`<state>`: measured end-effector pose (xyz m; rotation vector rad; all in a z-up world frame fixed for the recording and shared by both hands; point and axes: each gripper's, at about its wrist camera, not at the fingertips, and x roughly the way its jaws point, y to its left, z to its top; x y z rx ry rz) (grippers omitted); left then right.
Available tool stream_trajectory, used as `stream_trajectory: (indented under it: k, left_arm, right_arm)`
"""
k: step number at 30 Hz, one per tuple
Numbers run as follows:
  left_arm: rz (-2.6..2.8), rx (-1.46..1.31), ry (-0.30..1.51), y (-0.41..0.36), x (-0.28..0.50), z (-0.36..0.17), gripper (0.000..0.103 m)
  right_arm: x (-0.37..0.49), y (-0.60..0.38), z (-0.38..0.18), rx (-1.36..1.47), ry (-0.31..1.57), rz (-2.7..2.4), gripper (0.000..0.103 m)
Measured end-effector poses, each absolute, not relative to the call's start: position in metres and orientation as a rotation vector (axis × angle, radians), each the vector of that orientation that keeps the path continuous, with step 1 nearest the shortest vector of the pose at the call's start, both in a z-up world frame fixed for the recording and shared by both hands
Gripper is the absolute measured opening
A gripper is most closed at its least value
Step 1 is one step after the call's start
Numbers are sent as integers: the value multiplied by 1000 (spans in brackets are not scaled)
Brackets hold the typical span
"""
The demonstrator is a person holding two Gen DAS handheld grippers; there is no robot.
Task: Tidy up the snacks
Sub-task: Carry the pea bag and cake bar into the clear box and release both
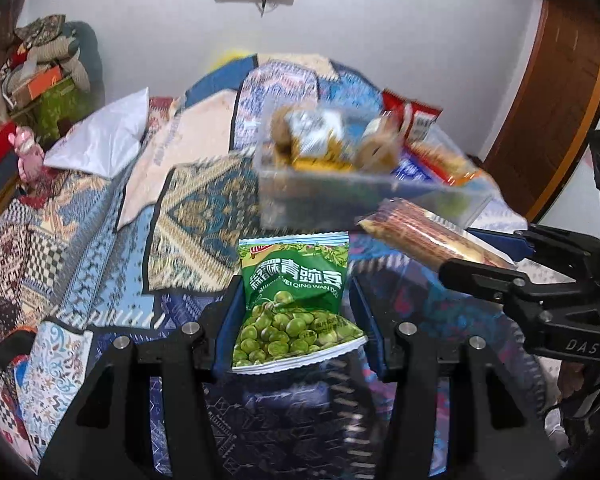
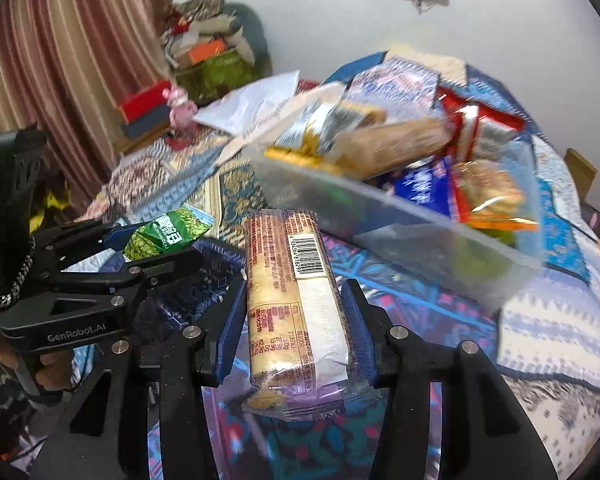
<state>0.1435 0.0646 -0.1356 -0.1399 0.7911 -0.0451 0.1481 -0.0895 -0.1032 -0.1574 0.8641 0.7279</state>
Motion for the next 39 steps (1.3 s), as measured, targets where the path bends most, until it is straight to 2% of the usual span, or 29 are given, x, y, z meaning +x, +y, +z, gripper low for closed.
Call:
stream_trajectory:
  k: [7, 18, 25, 37, 39]
  left_arm:
    - [-64, -143, 721, 51, 153, -98, 52]
    - [-80, -139, 631, 40, 207, -59, 52]
    - [-133, -175, 665, 39, 252, -66, 52]
    - [-98, -103, 746, 26, 307, -109, 52]
    - [-88, -97, 747, 23, 309, -111, 55]
  right_arm:
    - [148, -116, -68, -93, 767, 650, 45]
    - [173, -142, -44, -13, 676, 545, 45]
    - [202, -144, -49, 37, 680, 499, 45]
    - [239, -138, -84, 45, 747, 436, 45]
    - [240, -135, -87, 24, 752, 430, 47]
